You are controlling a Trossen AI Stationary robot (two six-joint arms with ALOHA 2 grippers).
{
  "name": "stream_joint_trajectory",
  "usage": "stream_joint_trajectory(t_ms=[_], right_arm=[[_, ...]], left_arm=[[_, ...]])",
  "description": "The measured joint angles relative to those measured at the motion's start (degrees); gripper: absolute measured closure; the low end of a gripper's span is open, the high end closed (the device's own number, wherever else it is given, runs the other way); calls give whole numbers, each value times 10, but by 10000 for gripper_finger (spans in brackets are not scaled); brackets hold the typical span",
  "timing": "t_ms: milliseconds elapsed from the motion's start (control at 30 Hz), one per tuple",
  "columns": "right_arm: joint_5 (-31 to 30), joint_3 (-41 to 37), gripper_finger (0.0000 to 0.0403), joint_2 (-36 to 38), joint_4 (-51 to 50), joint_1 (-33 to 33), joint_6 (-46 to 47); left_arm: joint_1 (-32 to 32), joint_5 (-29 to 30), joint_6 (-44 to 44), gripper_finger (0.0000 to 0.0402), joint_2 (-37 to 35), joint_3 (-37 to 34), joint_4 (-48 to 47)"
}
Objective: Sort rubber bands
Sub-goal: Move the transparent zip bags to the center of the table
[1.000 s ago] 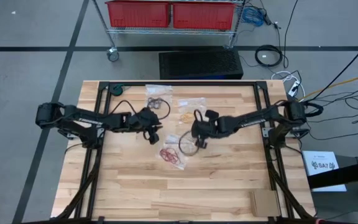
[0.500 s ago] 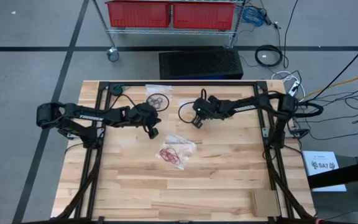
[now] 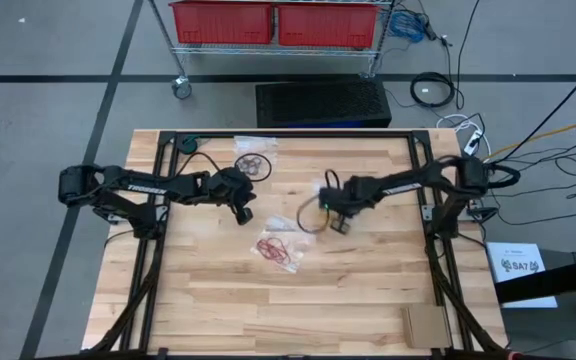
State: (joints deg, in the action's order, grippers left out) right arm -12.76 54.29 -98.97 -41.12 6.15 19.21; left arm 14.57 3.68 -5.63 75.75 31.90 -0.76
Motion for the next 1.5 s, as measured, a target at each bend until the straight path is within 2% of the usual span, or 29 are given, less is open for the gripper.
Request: stream_joint_trajectory(t_ms=[133, 333, 400, 467, 533, 600, 667, 800, 1000, 1100, 1233, 1400, 1500], right_arm=[[36, -64, 403, 32, -8, -68, 55], [53, -132, 403, 128, -15, -199, 236], [33, -133, 403, 174, -3, -230, 287], [-16, -125, 403, 220, 67, -246, 313], [-58, -127, 403, 236, 136, -248, 298], [-71, -128, 403, 235, 225, -241, 240], [-75, -125, 403, 223, 310, -223, 182], [-65, -126, 403, 168, 405, -177, 117], [34, -120, 403, 48, 517, -124, 73], [42, -81, 403, -6, 503, -116, 56], [42, -21, 403, -63, 407, -113, 33], [32, 36, 403, -83, 281, -114, 13], [3, 47, 403, -80, 240, -110, -13]], left_arm=[[0, 0, 0, 399, -5, 0, -11], [-1, -4, -1, 400, -20, 0, -12], [-1, -5, -1, 400, -28, 0, -16], [-1, -6, -1, 400, -41, 0, -11], [0, -6, -1, 400, -56, 0, -10], [1, -6, -1, 400, -75, 0, -14], [1, -6, 0, 400, -94, 0, -8], [6, -5, 0, 400, -124, 0, -22], [13, -5, -5, 400, -132, 0, -56], [13, -5, -11, 400, -132, 0, -60], [13, -5, -11, 400, -132, 0, -60], [13, -3, -14, 400, -132, 0, -73], [15, 0, -15, 400, -132, 0, -73]])
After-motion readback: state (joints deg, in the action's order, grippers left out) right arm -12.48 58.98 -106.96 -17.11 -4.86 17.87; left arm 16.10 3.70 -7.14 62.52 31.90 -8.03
